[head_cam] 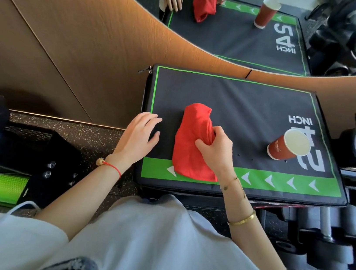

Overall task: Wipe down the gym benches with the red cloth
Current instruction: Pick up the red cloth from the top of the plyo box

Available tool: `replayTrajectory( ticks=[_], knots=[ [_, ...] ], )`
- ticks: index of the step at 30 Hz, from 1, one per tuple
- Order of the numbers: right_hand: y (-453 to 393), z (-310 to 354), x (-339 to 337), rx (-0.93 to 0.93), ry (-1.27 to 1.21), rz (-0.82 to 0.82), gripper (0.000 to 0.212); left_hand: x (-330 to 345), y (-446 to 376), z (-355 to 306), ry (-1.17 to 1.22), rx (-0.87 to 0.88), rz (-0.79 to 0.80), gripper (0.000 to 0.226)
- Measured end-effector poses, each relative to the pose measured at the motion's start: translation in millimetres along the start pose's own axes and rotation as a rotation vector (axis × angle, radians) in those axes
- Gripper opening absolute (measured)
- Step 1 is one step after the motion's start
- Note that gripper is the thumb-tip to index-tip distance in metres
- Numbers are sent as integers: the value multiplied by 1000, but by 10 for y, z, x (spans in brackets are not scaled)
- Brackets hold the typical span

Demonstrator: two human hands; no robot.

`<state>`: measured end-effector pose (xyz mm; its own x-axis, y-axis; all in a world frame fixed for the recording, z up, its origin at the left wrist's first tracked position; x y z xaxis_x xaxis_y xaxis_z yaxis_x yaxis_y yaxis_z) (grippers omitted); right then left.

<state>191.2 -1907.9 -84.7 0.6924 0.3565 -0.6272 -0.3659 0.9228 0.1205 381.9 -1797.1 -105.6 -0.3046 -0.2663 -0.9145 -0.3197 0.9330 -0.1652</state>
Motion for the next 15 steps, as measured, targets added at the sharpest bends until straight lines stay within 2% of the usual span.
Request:
replayTrajectory(
  ticks=[10,15],
  knots=[
    [423,168,-632,-15,-187,-232,19,-233,-238,-351,38,169,11,34],
    [880,205,-812,56,-246,-414,22,-456,-340,-657,60,355,48,32]
  ],
)
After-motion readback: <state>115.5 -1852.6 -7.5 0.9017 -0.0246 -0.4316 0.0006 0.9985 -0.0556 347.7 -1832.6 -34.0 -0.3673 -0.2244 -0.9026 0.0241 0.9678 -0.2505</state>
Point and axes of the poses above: each hand's wrist, its own y-axis away from the middle knuckle, its own x-axis out of the palm, z = x × y, the point moved 8 cm from there along -y, towards the middle knuckle, and after that the axes turned 6 degrees about -y, right-handed, at the moved point
